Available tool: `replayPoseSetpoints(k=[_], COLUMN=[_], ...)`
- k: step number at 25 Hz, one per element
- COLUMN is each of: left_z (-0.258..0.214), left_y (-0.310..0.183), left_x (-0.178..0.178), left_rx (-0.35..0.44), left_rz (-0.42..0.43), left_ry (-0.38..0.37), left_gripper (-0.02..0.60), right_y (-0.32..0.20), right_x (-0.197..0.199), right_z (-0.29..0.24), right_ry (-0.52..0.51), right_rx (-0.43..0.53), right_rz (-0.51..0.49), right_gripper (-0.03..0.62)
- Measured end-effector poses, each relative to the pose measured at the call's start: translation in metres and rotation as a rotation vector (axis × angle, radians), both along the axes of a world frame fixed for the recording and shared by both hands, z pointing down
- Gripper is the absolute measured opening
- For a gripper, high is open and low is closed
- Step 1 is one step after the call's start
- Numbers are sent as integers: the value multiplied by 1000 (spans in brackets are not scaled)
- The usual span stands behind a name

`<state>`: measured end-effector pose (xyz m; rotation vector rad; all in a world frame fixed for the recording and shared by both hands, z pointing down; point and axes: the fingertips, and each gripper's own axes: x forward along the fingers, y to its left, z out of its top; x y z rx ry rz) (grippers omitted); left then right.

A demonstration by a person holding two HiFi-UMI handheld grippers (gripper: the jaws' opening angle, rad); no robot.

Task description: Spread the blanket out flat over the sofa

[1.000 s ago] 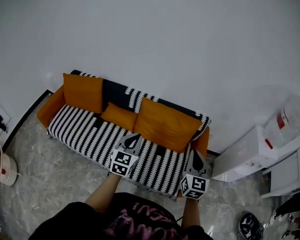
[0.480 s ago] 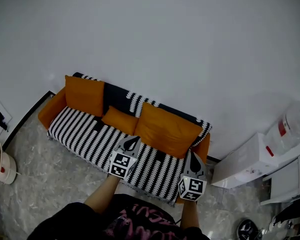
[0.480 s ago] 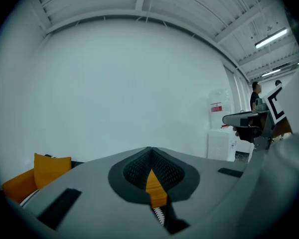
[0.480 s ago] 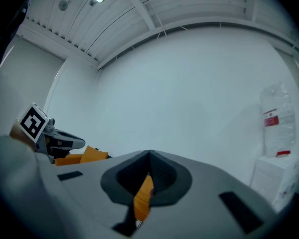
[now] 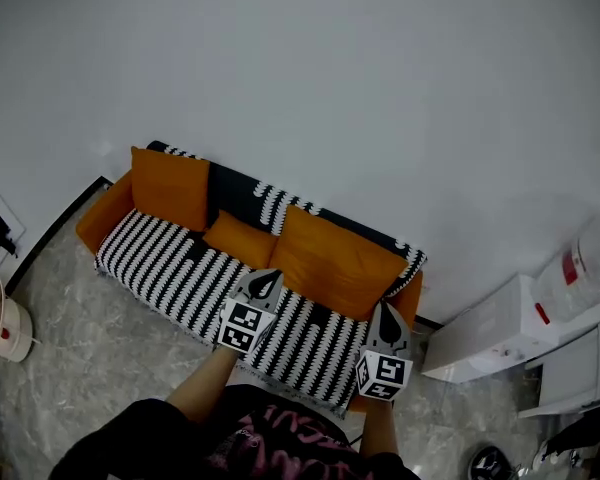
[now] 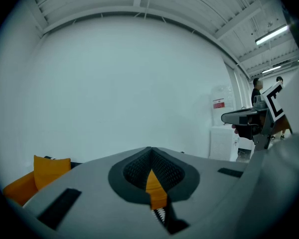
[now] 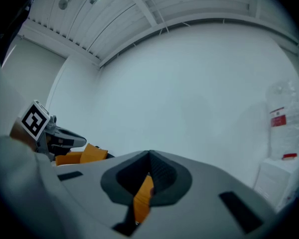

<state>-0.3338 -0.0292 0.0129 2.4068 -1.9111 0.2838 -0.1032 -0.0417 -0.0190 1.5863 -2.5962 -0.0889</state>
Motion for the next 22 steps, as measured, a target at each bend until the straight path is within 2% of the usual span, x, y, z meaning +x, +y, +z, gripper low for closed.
replayPoseSetpoints(k=[14,22], left_z=[-17,-15], left_y=[-8,-2], left_x=[11,19], left_rx=[16,12], left_rz=[-12,2], left_ry=[2,14], left_gripper=[11,10], right_y=[-11,-5], right_x=[11,18], right_z=[-7,0], right_ry=[-41,-13], right_rx=[-11,-7], right_rz=[-13,8], right_gripper=[20,20])
